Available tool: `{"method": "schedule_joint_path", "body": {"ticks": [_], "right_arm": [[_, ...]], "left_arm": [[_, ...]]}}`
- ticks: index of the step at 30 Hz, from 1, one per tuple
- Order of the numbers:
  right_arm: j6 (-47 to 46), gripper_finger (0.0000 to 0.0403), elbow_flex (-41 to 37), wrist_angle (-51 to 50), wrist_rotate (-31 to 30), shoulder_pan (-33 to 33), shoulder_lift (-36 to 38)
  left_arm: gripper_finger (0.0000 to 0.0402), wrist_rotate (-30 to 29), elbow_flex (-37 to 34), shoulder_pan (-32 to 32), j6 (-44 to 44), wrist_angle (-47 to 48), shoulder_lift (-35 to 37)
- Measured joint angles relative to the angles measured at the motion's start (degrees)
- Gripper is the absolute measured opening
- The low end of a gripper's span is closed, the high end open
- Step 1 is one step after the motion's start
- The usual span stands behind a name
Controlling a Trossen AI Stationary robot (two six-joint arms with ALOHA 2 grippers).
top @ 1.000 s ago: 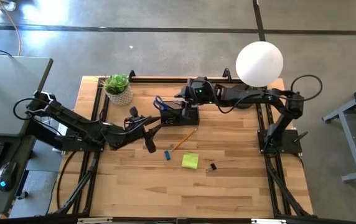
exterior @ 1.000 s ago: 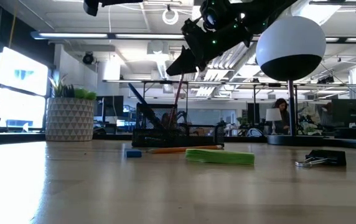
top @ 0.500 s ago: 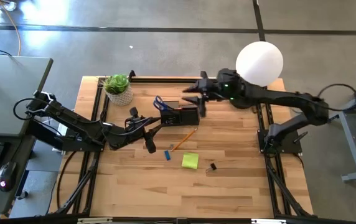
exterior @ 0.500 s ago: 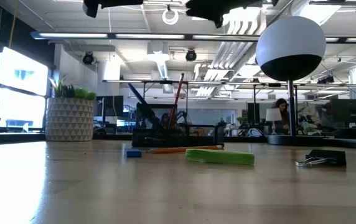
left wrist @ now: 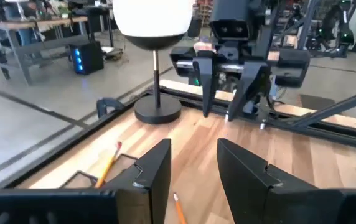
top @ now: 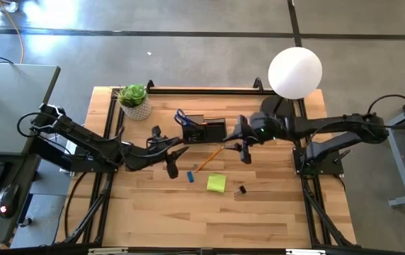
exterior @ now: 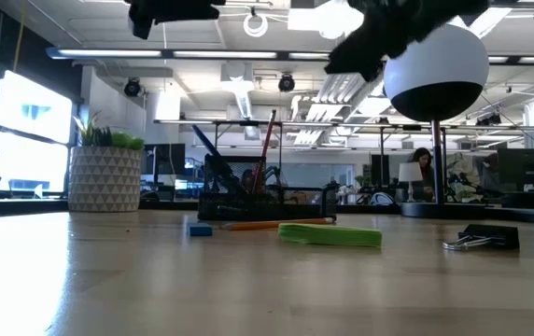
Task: Pick and place office supplies into organizer
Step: Put the orange pencil into the black desk organizer
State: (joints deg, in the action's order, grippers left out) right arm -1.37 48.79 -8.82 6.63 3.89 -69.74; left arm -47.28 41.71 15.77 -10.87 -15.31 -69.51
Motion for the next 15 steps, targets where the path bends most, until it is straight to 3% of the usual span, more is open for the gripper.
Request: {"method": "schedule_joint_path", "body": {"ticks": [5,9,15], "right_arm": [[-3.71,0.0138,-13.89,16.11,-4.27,-0.71,6.1],[-6.14,0.0138,-22.61,22.83,-5.71,-0.69,11.14],[-3.69,0.0138,-29.56,30.18,-6.46,-0.69,18.08]], "left_arm": [[0.0117,3.44,0.0,-0.91,-3.98,2.25,-3.26],[0.0117,9.49,0.02,-3.42,-6.45,2.18,-6.01],[0.0117,8.86,0.05,-6.35,-11.38,1.0,-13.41]]}}
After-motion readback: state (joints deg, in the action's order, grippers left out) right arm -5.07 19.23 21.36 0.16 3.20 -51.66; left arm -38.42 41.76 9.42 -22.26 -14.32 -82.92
